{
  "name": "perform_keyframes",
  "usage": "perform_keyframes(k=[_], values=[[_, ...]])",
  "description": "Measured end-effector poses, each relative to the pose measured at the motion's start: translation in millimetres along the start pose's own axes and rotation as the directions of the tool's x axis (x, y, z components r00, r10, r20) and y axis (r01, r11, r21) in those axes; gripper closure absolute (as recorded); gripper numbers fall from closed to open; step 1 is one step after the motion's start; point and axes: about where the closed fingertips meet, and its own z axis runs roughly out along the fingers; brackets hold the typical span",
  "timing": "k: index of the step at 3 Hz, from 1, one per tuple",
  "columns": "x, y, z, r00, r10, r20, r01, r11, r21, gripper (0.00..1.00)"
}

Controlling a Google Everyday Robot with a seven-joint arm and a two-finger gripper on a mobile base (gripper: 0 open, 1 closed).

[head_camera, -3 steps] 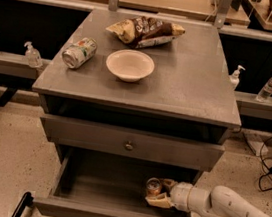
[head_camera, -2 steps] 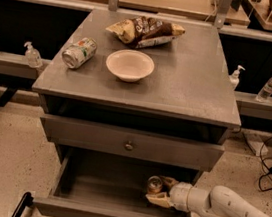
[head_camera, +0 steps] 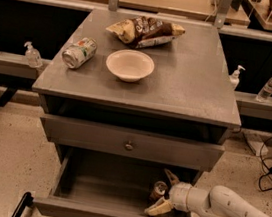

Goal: Place orange can into middle drawer

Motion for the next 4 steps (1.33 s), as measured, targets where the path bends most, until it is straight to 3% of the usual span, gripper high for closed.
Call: perform_keyframes(k=[1, 2, 3, 4], values=[[-1, 1, -1, 1.0, 0.009, 0.022, -0.009, 0.9999, -0.01, 0.0], [-4, -4, -12, 0.994, 0.04, 0.103, -0.039, 0.9991, -0.017, 0.0], [-22, -4, -36, 0.97, 0.044, 0.24, -0.04, 0.999, -0.021, 0.0], [-30, -3, -49, 0.959, 0.021, 0.283, -0.026, 0.9996, 0.013, 0.0]])
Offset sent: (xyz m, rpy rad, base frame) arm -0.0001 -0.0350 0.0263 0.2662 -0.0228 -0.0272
